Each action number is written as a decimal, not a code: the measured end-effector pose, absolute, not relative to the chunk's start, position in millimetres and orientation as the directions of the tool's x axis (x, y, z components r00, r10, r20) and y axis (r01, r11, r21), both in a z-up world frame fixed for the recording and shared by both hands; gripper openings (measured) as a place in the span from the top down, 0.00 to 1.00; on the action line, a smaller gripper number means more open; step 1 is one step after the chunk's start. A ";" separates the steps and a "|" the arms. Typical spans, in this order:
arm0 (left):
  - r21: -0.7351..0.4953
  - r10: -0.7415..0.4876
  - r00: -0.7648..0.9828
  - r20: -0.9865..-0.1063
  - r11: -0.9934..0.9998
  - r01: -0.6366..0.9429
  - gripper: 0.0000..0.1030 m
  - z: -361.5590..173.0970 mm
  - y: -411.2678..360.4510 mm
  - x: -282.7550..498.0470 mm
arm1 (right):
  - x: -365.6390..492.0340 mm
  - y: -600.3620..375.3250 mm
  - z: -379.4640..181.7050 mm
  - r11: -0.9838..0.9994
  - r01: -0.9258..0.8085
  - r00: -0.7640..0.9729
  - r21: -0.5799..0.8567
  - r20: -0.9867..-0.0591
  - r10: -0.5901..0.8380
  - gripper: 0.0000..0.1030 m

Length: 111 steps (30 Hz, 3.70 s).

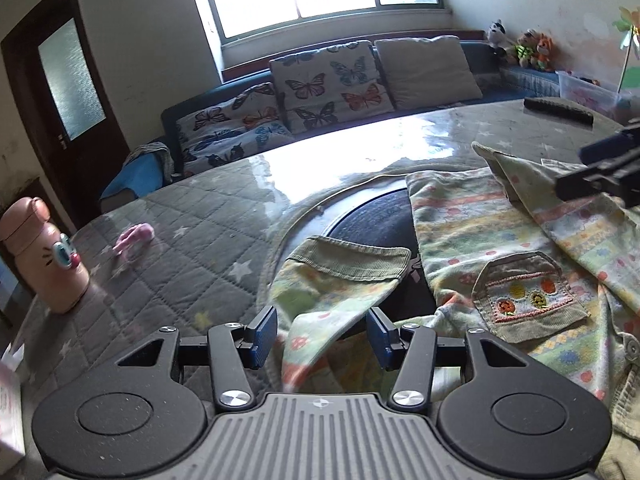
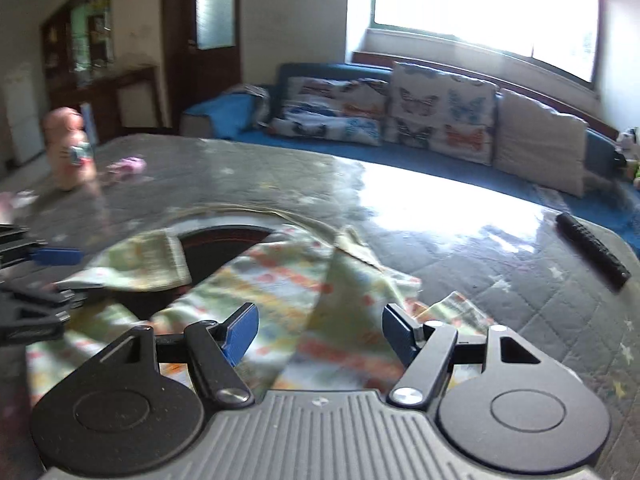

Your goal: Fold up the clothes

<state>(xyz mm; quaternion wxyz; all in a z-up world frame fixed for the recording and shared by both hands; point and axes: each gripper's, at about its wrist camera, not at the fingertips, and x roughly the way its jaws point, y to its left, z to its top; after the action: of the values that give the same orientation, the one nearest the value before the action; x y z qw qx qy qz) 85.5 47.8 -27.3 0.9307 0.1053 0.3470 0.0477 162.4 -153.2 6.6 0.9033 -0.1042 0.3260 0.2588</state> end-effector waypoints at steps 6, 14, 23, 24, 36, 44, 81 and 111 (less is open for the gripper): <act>0.274 0.145 0.740 -0.656 0.960 0.055 0.49 -39.4 42.8 99.6 | 193.8 -144.8 -14.8 0.872 -0.488 0.670 -0.044 -0.659 0.342 0.32; 0.268 0.143 0.733 -0.665 0.962 0.055 0.76 -45.2 52.8 109.3 | 193.4 -168.3 -9.5 0.904 -0.425 0.709 -0.052 -0.639 0.297 0.83; 0.196 0.198 0.764 -0.614 0.976 -0.095 0.94 -27.0 86.0 89.8 | 178.0 -213.4 9.9 0.943 -0.329 0.769 -0.041 -0.591 0.243 0.94; 0.188 0.209 0.766 -0.608 0.975 -0.118 0.94 -24.2 91.2 85.6 | 173.0 -222.6 15.0 0.949 -0.314 0.780 -0.036 -0.580 0.236 0.94; 0.148 0.282 0.740 -0.610 0.959 -0.243 0.97 -20.5 120.2 43.6 | 140.9 -252.8 16.9 0.950 -0.306 0.769 0.061 -0.572 0.285 0.46; 0.135 0.273 0.736 -0.620 0.961 -0.243 0.97 -24.3 123.0 44.6 | 170.3 -191.3 2.8 0.910 -0.412 0.714 0.053 -0.602 0.358 0.31; 0.195 0.224 0.746 -0.627 0.972 -0.129 0.85 -39.5 110.4 84.5 | 199.7 -188.8 -14.1 0.940 -0.340 0.713 0.017 -0.647 0.270 0.83; 0.048 0.319 0.746 -0.584 0.932 -0.360 0.98 -13.6 138.3 -17.4 | 55.8 -415.9 -4.8 0.990 0.115 0.821 0.077 -0.568 -0.051 0.87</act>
<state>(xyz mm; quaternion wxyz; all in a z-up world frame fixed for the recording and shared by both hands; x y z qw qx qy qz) -17.4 138.3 -13.6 0.9338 -0.0339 0.3064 0.1819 55.8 -415.9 -4.8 0.9527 0.0541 0.2959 -0.0434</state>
